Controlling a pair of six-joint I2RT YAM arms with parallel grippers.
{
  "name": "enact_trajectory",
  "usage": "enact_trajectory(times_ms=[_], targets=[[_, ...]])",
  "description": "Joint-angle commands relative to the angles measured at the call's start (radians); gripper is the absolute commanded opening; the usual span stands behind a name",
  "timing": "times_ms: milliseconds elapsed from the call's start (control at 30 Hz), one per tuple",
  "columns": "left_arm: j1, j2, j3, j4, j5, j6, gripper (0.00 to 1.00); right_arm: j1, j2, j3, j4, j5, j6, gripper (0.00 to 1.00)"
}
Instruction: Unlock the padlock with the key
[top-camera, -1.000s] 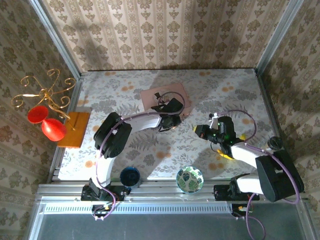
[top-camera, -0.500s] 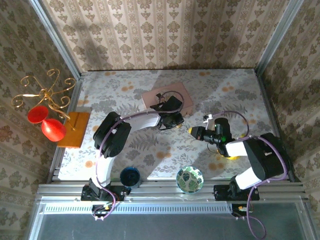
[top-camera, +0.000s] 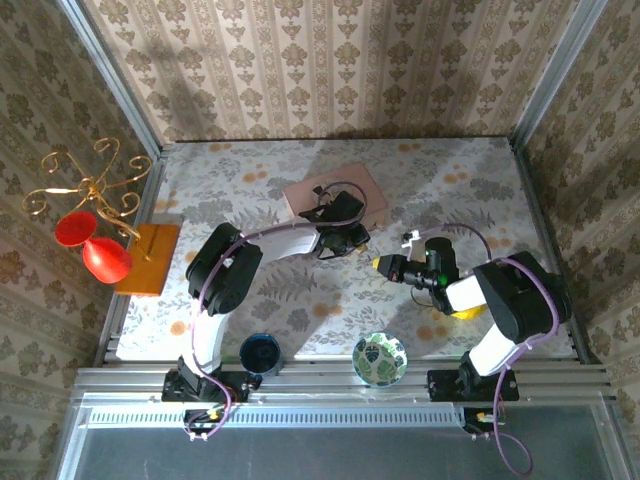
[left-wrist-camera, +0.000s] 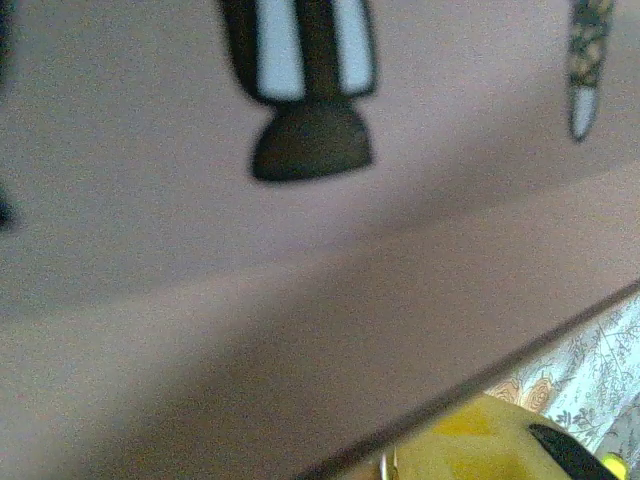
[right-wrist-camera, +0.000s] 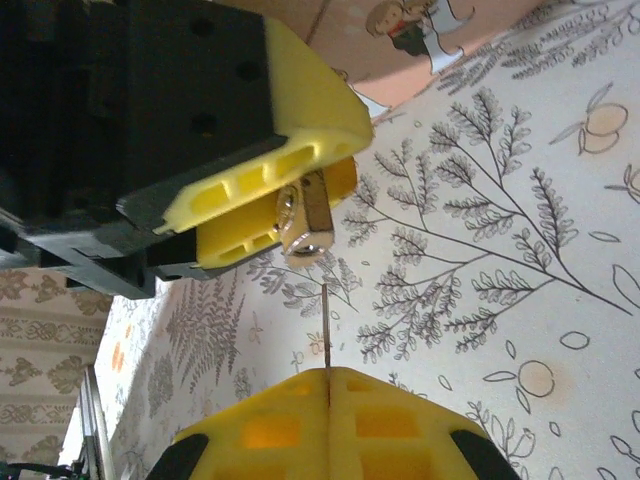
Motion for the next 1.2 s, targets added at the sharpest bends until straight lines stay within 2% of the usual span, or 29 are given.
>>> enact_trajectory(times_ms=[0, 667, 1167], targets=[[0.009, -0.031, 0.002, 0.09, 0.014, -0.023, 0.0, 0.008, 0.028, 0.018, 0.062, -0.028, 0.012, 0.0], [0.012, -0.036, -0.026, 0.109, 0.029, -0.04, 0.0, 0.022, 0.045, 0.053, 0.052, 0.027, 0.011, 0.0], [0.013, -0.041, -0.037, 0.118, 0.035, -0.042, 0.0, 0.023, 0.087, 0.077, 0.114, 0.038, 0.041, 0.0]])
